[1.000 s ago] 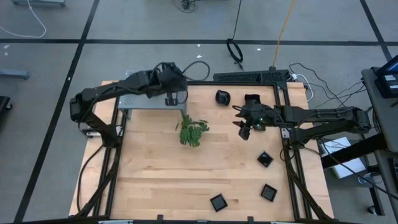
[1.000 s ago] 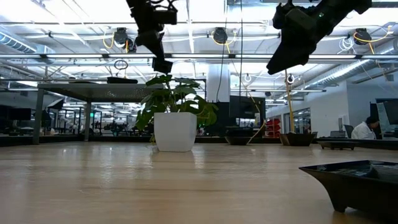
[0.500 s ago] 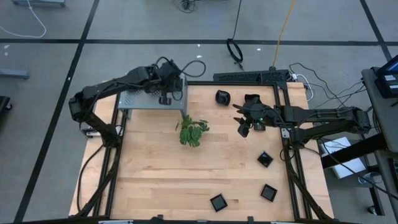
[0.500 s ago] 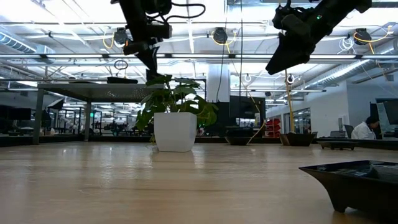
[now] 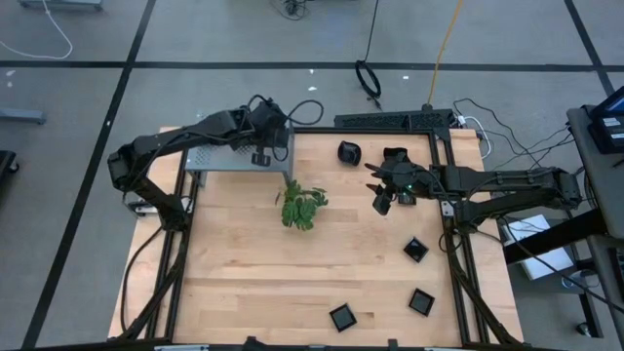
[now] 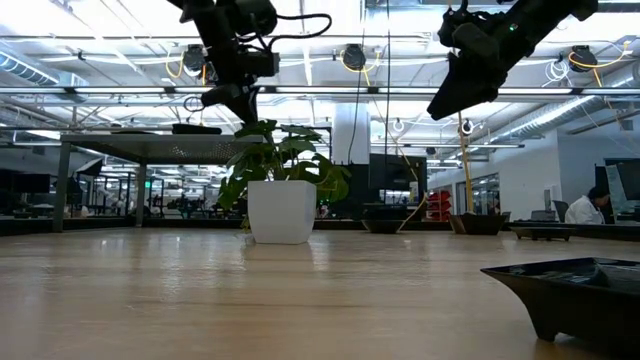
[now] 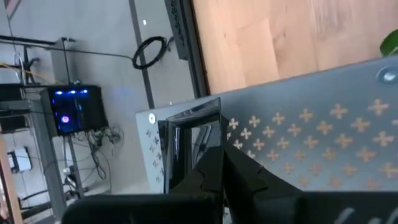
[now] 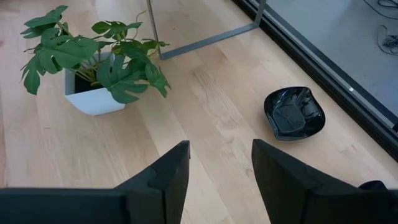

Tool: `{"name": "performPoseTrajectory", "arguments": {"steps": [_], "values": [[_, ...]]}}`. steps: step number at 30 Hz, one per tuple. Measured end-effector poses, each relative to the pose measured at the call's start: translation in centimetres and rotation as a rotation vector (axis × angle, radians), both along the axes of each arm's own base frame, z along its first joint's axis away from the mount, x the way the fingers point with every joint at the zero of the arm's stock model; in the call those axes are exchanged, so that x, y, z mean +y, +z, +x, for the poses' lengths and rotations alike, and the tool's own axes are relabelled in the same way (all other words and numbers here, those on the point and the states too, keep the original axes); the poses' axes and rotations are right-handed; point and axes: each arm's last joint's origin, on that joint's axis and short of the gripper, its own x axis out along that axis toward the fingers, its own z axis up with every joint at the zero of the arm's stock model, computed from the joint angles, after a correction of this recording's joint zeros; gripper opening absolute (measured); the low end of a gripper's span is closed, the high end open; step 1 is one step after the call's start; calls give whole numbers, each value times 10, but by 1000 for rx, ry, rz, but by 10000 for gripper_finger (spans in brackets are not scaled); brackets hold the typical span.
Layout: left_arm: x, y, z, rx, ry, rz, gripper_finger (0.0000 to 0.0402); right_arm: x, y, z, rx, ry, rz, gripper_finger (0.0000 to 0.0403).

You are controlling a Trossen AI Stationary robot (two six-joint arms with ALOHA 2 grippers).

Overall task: Pick & Place Mini shaped plates
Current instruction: Stack the square plate on top of the square plate on the shelf

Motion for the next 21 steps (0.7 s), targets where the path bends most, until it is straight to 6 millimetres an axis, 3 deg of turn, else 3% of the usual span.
{"name": "performPoseTrajectory", "arguments": {"steps": [6, 13, 21], "values": [[2, 1, -1, 51, 7, 68, 17, 0, 0, 0, -7, -11, 13, 164], [2, 1, -1, 67, -9, 81, 4, 0, 0, 0, -7, -11, 13, 164], [2, 1, -1, 69, -13, 83, 27, 0, 0, 0, -7, -11, 13, 164]]}}
